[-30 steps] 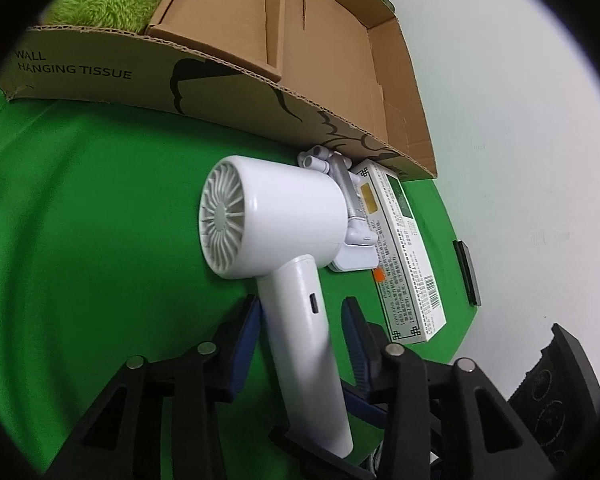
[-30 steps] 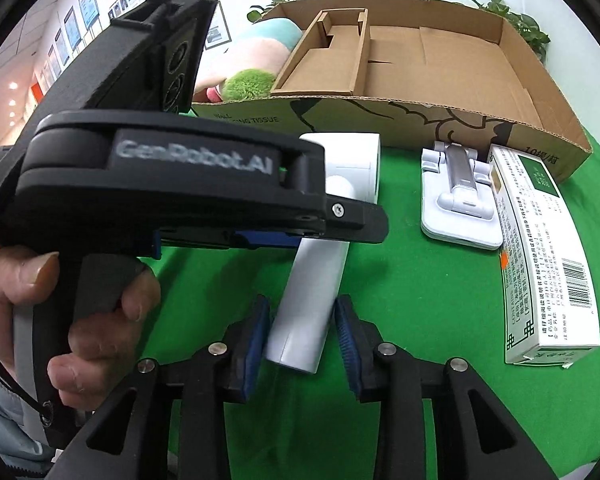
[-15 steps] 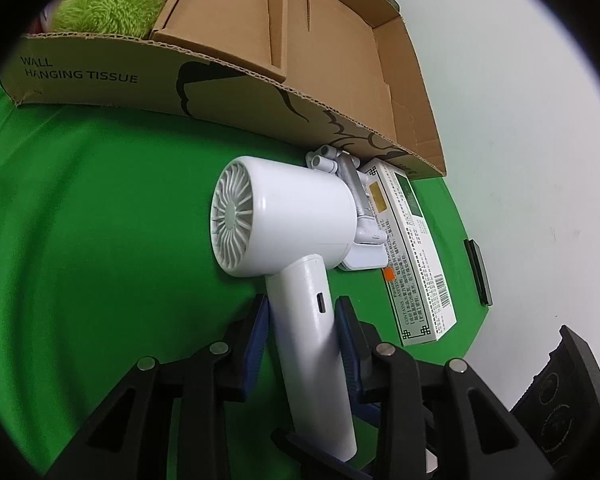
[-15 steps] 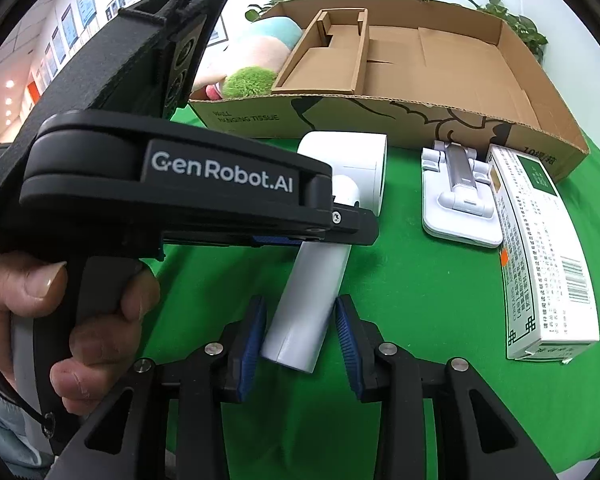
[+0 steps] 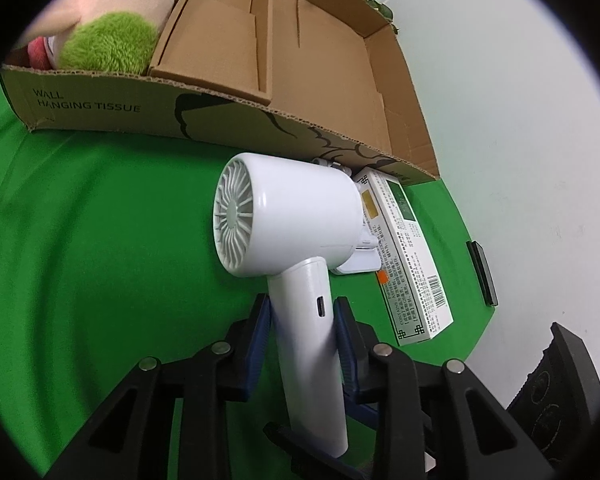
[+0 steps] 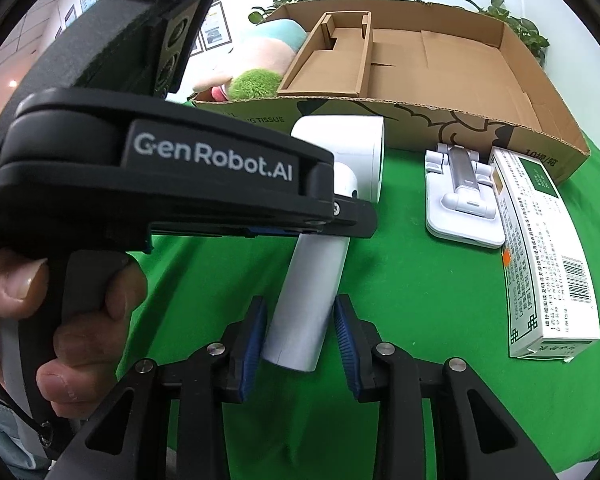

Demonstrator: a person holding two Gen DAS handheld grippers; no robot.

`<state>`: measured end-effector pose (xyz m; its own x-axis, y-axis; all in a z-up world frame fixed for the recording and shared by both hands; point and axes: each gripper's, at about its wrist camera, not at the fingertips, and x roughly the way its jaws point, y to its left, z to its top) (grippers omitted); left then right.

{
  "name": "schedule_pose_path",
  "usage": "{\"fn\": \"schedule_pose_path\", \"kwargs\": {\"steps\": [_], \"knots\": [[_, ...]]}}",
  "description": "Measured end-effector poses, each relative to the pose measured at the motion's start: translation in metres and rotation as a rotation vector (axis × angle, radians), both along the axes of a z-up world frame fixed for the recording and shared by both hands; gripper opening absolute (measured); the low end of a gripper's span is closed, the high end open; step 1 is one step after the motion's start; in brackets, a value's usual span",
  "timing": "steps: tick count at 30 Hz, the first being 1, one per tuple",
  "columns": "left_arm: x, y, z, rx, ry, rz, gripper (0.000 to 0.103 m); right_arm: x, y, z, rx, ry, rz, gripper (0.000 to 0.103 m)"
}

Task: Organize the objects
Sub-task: 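Lift the hair dryer upright off the table with both grippers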

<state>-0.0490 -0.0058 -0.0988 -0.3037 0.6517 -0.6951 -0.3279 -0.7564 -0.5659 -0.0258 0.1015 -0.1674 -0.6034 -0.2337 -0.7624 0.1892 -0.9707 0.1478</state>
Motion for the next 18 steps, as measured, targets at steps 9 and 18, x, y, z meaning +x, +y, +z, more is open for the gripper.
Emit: {"fn": "schedule_pose_path", "kwargs": {"steps": [9, 18], "knots": [[0.005, -0.002, 0.016, 0.013, 0.052, 0.011, 0.030, 0.005, 0.000, 0.010, 0.004, 0.047, -0.015, 0.030], [0.003, 0.003, 0.046, -0.004, 0.134, 0.007, 0.029, 0.003, 0.004, 0.031, 0.009, 0.114, -0.045, 0.027]]}}
